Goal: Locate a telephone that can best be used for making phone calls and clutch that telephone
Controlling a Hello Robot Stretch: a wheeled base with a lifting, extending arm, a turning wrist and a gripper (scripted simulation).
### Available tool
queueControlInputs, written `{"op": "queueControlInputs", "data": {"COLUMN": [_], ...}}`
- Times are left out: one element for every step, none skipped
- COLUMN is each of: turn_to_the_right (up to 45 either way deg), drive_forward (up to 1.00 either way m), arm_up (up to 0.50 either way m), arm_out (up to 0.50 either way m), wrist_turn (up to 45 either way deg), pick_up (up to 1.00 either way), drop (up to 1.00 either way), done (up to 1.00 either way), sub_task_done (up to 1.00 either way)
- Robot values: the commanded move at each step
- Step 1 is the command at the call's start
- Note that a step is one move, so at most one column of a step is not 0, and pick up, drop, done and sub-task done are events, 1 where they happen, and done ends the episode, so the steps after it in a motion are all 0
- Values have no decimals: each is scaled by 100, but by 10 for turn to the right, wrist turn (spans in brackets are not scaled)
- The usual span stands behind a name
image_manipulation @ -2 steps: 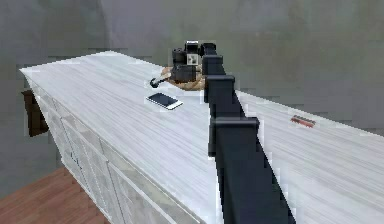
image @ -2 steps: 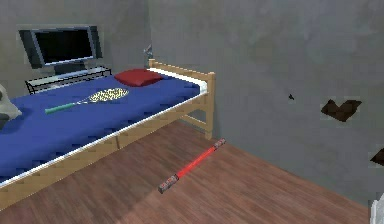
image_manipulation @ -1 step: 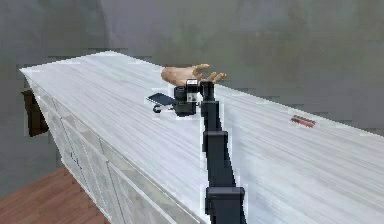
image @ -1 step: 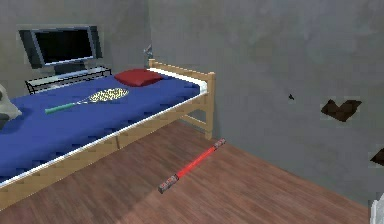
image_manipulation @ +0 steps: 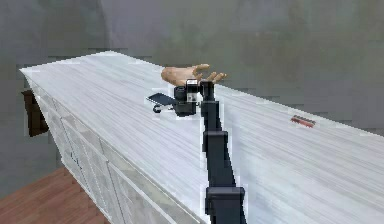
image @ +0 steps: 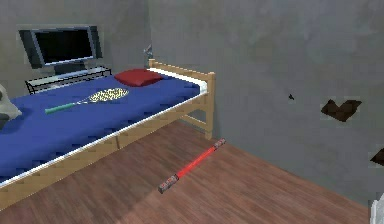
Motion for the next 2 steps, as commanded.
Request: {"op": "queueControlInputs", "data": {"turn_to_the_right": [0, 0], "drive_forward": [0, 0], "arm_up": [10, 0], "arm_out": [0, 0], "wrist_turn": [0, 0], "pick_up": [0, 0], "drop": [0, 0], "done": [0, 100], "sub_task_done": [0, 0]}}
